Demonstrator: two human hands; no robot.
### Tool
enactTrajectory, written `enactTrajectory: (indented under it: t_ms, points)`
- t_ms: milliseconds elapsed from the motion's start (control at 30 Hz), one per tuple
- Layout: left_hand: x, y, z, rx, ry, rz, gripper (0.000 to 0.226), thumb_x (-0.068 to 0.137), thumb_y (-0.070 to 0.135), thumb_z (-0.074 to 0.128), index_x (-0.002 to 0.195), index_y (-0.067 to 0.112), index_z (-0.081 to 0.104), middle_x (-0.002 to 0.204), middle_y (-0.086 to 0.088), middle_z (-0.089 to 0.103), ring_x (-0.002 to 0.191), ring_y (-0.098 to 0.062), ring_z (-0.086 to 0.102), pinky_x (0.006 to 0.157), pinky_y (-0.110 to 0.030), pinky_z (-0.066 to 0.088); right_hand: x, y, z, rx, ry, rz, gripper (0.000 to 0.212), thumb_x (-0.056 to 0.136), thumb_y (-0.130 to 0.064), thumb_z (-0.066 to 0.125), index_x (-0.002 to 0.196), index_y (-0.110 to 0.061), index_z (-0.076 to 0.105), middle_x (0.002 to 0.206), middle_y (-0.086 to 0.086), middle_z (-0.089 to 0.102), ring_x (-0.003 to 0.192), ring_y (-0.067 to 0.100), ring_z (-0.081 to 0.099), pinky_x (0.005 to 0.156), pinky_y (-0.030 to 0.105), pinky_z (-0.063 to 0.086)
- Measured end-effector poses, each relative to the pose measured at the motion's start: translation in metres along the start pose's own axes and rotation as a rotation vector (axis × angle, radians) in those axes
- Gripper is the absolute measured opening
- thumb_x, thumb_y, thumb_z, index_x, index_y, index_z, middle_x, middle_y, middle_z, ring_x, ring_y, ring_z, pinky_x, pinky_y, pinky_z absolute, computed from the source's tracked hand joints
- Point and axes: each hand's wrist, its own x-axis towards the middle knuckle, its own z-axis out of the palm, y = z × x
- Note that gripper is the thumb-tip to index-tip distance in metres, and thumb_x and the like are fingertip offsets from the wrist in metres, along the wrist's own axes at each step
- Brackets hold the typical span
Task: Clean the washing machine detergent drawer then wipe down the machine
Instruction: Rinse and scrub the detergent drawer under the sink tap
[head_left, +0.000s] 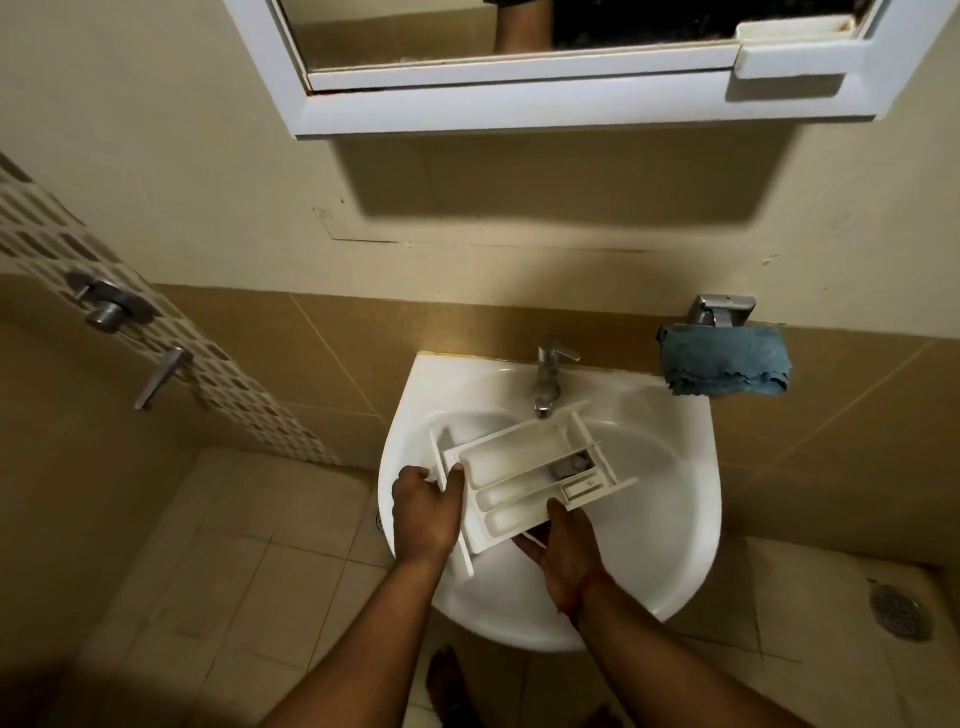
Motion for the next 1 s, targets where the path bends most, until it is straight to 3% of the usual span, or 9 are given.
enactTrajectory:
  t_ms: [133,233,300,367,467,633,833,933,1000]
  points:
    - [0.001,0.005,-0.005,-0.023,0.003,0.079,0.068,0.086,0.043,0.068,0.139,0.01,0.04,0.138,-0.011,0.046,0.122,-0.026,0.051,0.104,-0.043,0.044,0.0,0.0,0.0,-0.025,-0.003,-0.016,0.028,0.103,-0.012,0.039,0.129,-0.013,0.049,0.12,0.015,0.063,0.094,0.023,0.066,0.069,0.036,0.058]
    - [0.007,0.01,-0.011,0.007,-0.017,0.193,0.061,0.09,0.035,0.066,0.141,0.012,0.041,0.142,-0.006,0.046,0.131,-0.023,0.044,0.11,-0.041,0.037,-0.001,-0.003,-0.005,-0.074,-0.023,-0.025,0.027,0.104,-0.012,0.037,0.127,-0.014,0.051,0.116,0.014,0.065,0.095,0.025,0.067,0.071,0.037,0.057]
    - [0.012,0.013,-0.016,0.011,-0.061,0.226,0.034,0.092,0.036,0.061,0.123,0.023,0.059,0.122,0.002,0.063,0.114,-0.022,0.058,0.1,-0.037,0.046,-0.004,-0.004,-0.009,-0.122,-0.02,-0.031,0.027,0.104,-0.016,0.036,0.125,-0.017,0.054,0.115,0.014,0.066,0.098,0.027,0.066,0.073,0.039,0.057]
    - [0.017,0.017,-0.02,-0.048,-0.097,0.197,0.013,0.088,0.041,0.058,0.093,0.031,0.064,0.088,0.009,0.07,0.084,-0.022,0.067,0.083,-0.041,0.055,-0.006,-0.006,-0.013,-0.199,-0.013,-0.035,0.028,0.104,-0.024,0.037,0.123,-0.018,0.057,0.113,0.013,0.068,0.1,0.03,0.066,0.075,0.041,0.058]
    - [0.025,0.023,-0.022,-0.138,-0.203,0.053,0.012,0.089,0.034,0.059,0.088,0.024,0.064,0.084,0.001,0.074,0.07,-0.021,0.069,0.073,-0.039,0.057,-0.003,-0.011,-0.014,-0.354,-0.037,-0.04,0.034,0.104,-0.037,0.039,0.124,-0.019,0.059,0.113,0.013,0.068,0.101,0.033,0.067,0.077,0.043,0.059]
    - [0.033,0.016,-0.019,-0.119,-0.512,-0.118,0.013,0.092,0.023,0.059,0.1,0.014,0.063,0.101,-0.008,0.071,0.084,-0.026,0.067,0.067,-0.033,0.05,0.007,-0.038,-0.004,-0.486,-0.031,0.017,0.038,0.102,-0.045,0.04,0.122,-0.019,0.058,0.111,0.014,0.065,0.095,0.03,0.064,0.073,0.038,0.057]
    - [0.04,0.001,-0.014,0.021,-0.792,-0.154,0.032,0.095,0.034,0.06,0.122,0.017,0.057,0.119,-0.009,0.063,0.11,-0.029,0.061,0.085,-0.039,0.056,0.018,-0.054,0.003,-0.69,-0.023,-0.074,0.045,0.103,-0.046,0.037,0.138,-0.021,0.049,0.121,0.007,0.061,0.106,0.025,0.06,0.087,0.04,0.054]
    - [0.044,0.003,-0.01,0.022,-0.815,-0.159,0.036,0.097,0.027,0.057,0.132,0.021,0.051,0.123,-0.009,0.06,0.112,-0.027,0.059,0.081,-0.033,0.055,0.023,-0.057,0.009,-0.782,0.052,-0.153,0.04,0.104,-0.04,0.035,0.136,-0.02,0.051,0.096,0.002,0.061,0.079,0.014,0.055,0.07,0.028,0.051]
    - [0.048,0.004,-0.004,0.041,-0.818,-0.162,0.039,0.098,0.022,0.056,0.135,0.023,0.048,0.121,-0.009,0.061,0.109,-0.026,0.06,0.079,-0.033,0.056,0.027,-0.058,0.012,-0.811,0.104,-0.194,0.037,0.105,-0.036,0.035,0.13,-0.018,0.055,0.092,0.003,0.059,0.072,0.011,0.05,0.072,0.028,0.047]
